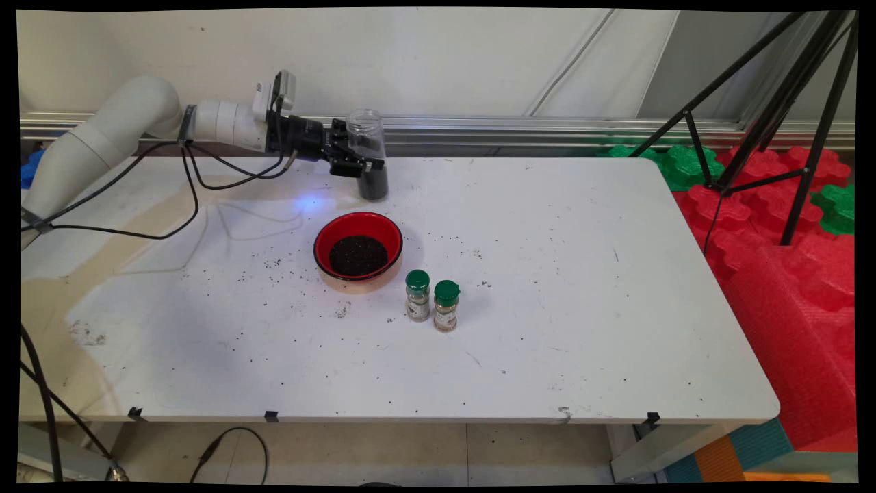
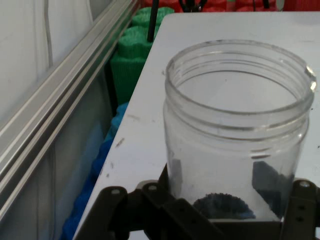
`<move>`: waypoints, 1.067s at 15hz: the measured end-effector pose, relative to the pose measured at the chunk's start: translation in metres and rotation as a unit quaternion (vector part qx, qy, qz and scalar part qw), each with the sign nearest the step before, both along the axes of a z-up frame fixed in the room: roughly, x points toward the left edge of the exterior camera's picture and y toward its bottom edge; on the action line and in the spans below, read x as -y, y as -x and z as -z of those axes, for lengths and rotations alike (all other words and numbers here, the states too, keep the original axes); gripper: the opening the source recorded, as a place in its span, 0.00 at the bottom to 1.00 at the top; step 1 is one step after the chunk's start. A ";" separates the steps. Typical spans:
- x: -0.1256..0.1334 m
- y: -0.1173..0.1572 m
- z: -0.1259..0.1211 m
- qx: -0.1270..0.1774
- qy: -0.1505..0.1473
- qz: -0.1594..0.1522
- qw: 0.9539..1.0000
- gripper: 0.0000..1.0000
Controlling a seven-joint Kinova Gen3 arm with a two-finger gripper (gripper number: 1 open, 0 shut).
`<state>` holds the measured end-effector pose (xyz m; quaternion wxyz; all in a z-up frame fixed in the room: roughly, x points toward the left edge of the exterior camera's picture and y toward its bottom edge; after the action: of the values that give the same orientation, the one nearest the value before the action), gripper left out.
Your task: Pour the black seasoning powder in the red bowl
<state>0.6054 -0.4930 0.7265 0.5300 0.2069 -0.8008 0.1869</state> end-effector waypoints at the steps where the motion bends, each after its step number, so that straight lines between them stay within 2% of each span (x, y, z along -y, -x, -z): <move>1: -0.002 0.001 -0.002 -0.002 0.002 0.001 1.000 0.00; 9: -0.022 0.008 -0.018 0.008 0.038 0.006 0.999 0.00; 13: -0.037 0.011 -0.026 0.028 0.062 0.013 0.998 0.00; 16: -0.049 0.015 -0.030 0.052 0.086 0.020 0.995 0.00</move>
<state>0.5908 -0.4444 0.7562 0.5069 0.1342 -0.8124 0.2551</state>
